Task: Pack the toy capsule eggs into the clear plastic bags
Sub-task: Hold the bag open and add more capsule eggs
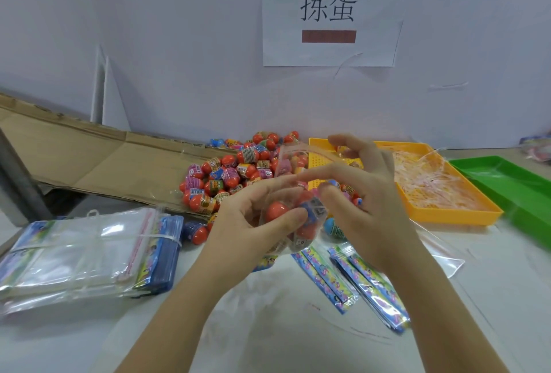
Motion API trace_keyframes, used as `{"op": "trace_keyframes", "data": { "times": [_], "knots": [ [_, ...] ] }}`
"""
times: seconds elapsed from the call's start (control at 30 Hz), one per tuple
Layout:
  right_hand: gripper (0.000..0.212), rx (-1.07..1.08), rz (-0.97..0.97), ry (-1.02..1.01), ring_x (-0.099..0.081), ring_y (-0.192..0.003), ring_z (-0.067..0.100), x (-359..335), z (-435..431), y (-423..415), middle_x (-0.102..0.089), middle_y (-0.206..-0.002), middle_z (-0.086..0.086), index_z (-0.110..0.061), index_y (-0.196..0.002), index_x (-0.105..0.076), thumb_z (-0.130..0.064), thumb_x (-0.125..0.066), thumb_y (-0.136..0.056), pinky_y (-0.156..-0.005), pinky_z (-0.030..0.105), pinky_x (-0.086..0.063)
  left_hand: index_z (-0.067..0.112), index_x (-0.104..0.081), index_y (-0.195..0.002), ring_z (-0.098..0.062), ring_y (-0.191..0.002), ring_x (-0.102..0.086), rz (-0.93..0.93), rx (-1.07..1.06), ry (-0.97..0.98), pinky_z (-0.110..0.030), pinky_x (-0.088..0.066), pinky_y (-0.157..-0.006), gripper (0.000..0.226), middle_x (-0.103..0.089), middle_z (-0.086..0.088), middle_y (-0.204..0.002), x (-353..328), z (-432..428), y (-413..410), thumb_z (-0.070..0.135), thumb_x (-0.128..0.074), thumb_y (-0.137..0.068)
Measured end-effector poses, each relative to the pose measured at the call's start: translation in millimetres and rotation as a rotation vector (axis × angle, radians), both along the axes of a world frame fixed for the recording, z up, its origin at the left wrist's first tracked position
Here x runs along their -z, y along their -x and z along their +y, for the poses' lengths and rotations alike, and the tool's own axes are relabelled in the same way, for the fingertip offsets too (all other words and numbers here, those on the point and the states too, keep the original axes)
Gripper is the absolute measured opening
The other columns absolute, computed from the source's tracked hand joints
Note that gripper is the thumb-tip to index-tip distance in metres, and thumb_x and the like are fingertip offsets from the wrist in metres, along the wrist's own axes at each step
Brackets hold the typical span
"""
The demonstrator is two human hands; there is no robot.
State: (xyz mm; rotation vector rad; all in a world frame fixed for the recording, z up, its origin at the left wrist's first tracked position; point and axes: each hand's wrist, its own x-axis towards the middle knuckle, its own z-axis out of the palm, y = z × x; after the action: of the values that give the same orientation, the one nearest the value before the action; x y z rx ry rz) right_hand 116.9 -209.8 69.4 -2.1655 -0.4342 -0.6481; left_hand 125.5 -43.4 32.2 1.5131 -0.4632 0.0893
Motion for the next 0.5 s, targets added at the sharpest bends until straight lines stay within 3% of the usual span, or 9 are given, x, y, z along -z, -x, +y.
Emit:
{"op": "trace_keyframes", "data": {
  "times": [0.1, 0.17, 0.23, 0.3, 0.37, 0.5],
  "knots": [
    [0.026, -0.029, -0.041, -0.091, -0.036, -0.124, 0.01, 0.5, 0.1, 0.4, -0.043, -0.132, -0.014, -0.047, -0.099, -0.065, -0.04, -0.047, -0.082, -0.106, 0.038, -0.032, 0.034, -0.074, -0.107, -0.015, -0.094, -0.073, 0.007, -0.016, 0.048, -0.022, -0.057, -0.072, 0.035, -0.076, 0.004, -0.103, -1.4, 0.6, -0.4, 0.028, -0.073, -0.073],
    [0.037, -0.081, -0.052, -0.259, -0.044, -0.122, 0.007, 0.6, -1.0, -0.5, -0.047, -0.13, -0.015, -0.049, -0.114, -0.053, -0.05, -0.052, -0.077, -0.099, 0.033, -0.042, 0.04, -0.075, -0.1, -0.015, -0.094, -0.073, 0.012, -0.037, 0.088, -0.024, -0.058, -0.07, 0.031, -0.076, 0.004, -0.101, -2.9, 1.3, -0.9, 0.03, -0.072, -0.071],
    [0.058, -0.146, 0.073, -0.398, -0.053, -0.113, 0.002, -0.1, -3.0, -2.6, -0.049, -0.125, -0.02, -0.053, -0.12, -0.041, -0.058, -0.062, -0.066, -0.087, 0.026, -0.051, 0.038, -0.076, -0.099, -0.015, -0.093, -0.073, 0.025, -0.056, 0.146, -0.024, -0.058, -0.068, 0.031, -0.076, 0.003, -0.1, -4.4, 1.7, -1.2, 0.029, -0.073, -0.069],
    [0.069, -0.214, 0.291, -0.431, -0.061, -0.103, 0.002, 0.5, -3.7, -6.6, -0.056, -0.119, -0.019, -0.053, -0.119, -0.043, -0.062, -0.071, -0.057, -0.079, 0.025, -0.055, 0.034, -0.076, -0.101, -0.015, -0.09, -0.074, 0.028, -0.065, 0.189, -0.022, -0.058, -0.067, 0.032, -0.077, 0.002, -0.098, -5.4, 1.6, -0.7, 0.026, -0.072, -0.07],
    [0.058, -0.273, 0.413, -0.41, -0.067, -0.095, 0.009, 2.1, -2.0, -8.8, -0.067, -0.108, -0.011, -0.043, -0.112, -0.059, -0.058, -0.08, -0.06, -0.073, 0.026, -0.057, 0.031, -0.075, -0.105, -0.015, -0.091, -0.074, 0.02, -0.071, 0.188, -0.021, -0.058, -0.069, 0.035, -0.077, 0.002, -0.1, -6.9, 1.5, 0.8, 0.025, -0.072, -0.071],
    [0.023, -0.331, 0.378, -0.555, -0.072, -0.072, 0.018, 4.5, 4.0, -7.8, -0.074, -0.08, 0.001, -0.025, -0.084, -0.074, -0.039, -0.076, -0.065, -0.062, 0.024, -0.056, 0.037, -0.072, -0.112, -0.014, -0.095, -0.073, 0.03, -0.038, 0.159, -0.022, -0.058, -0.072, 0.043, -0.075, 0.005, -0.107, -8.1, 2.4, 3.2, 0.034, -0.075, -0.069]
  ]
}}
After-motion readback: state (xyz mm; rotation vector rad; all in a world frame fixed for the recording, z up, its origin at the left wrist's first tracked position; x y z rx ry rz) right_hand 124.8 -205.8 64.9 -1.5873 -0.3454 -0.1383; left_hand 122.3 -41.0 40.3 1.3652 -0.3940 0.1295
